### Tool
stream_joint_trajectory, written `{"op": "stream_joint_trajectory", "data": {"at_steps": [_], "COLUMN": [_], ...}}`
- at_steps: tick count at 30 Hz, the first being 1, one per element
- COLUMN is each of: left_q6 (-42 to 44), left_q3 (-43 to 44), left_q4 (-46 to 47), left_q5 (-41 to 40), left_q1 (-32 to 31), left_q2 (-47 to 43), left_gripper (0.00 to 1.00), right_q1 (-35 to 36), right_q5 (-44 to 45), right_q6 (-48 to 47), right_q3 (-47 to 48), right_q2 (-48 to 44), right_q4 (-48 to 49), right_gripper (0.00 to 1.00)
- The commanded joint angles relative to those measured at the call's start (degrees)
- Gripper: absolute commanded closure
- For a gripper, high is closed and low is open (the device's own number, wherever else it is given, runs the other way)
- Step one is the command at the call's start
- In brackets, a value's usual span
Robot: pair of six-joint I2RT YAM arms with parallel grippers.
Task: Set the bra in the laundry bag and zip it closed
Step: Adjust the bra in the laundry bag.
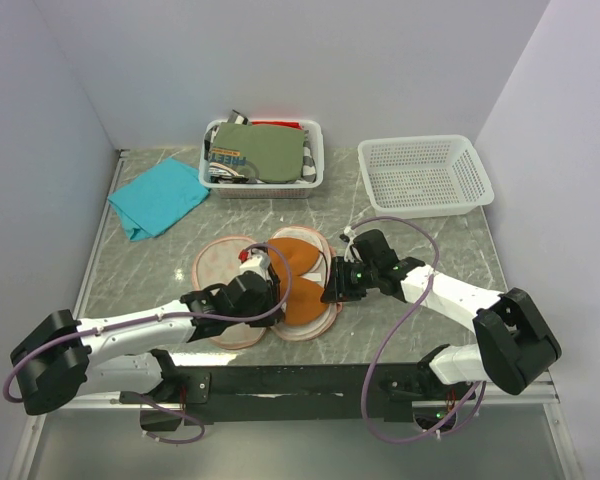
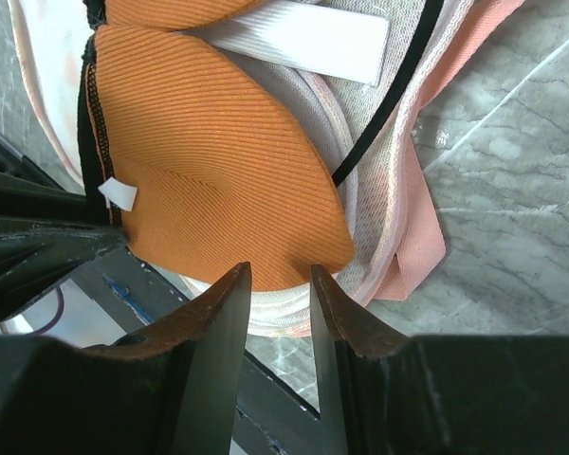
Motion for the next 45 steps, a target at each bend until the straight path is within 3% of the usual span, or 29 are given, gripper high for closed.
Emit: {"op": "stream_joint_trajectory", "data": {"at_steps": [1,2,4,7,9,12,14,17,18,22,28,36,41,45], "left_q6": [-1.4,-1.6,-2.0,-1.9,-1.2,-1.0,-0.3,0.6,1.1,5.0,12.1,18.5,20.2,20.7], "left_q3": [0.9,0.5,0.2,0.5,0.9,2.6,3.6,4.9,5.0,6.9,12.5,11.1,11.1,12.5], "left_q4": [-0.1,-0.1,-0.3,-2.3,-4.5,-8.7,-9.9,-11.9,-12.0,-9.6,-5.5,8.3,15.0,18.8], "left_q5": [1.1,1.1,0.7,-1.4,-3.4,-7.5,-9.1,-12.7,-14.0,-19.1,-23.0,-9.5,-3.8,-1.3], "left_q1": [-0.5,-0.5,-0.6,-0.6,-0.6,-0.6,-0.6,-0.6,-0.6,-0.6,2.2,13.5,16.1,16.8], "left_q2": [-0.9,-1.0,-1.6,-2.5,-3.8,-6.3,-8.7,-11.8,-12.4,-13.2,-5.9,1.3,7.3,12.3], "left_gripper": [0.73,0.73,0.49,0.38,0.41,0.30,0.29,0.14,0.01,0.04,0.04,0.04,0.01,0.05], "right_q1": [0.3,0.3,0.3,0.3,0.3,0.3,0.2,0.1,0.1,-2.0,-4.0,-4.8,-5.0,-5.1], "right_q5": [0.8,1.2,1.5,3.3,6.2,10.0,11.6,14.6,15.8,16.2,9.7,5.3,2.4,1.0], "right_q6": [-1.0,-1.0,-1.3,-1.7,-1.8,-2.1,-2.2,-2.0,-2.0,-2.1,-2.3,-2.9,-2.7,-2.8], "right_q3": [2.5,2.6,3.0,3.5,4.0,5.1,5.6,5.9,6.0,7.5,13.8,20.4,20.1,19.9], "right_q2": [-1.9,-1.9,-2.0,-2.6,-3.5,-4.8,-5.3,-5.7,-5.8,-4.5,3.3,11.4,13.6,13.9], "right_q4": [0.2,0.0,-0.6,-1.8,-2.7,-4.7,-5.7,-5.9,-5.9,-3.4,0.4,1.6,3.3,3.9], "right_gripper": [0.61,0.60,0.59,0.58,0.57,0.57,0.56,0.55,0.55,0.54,0.54,0.53,0.53,0.53]}}
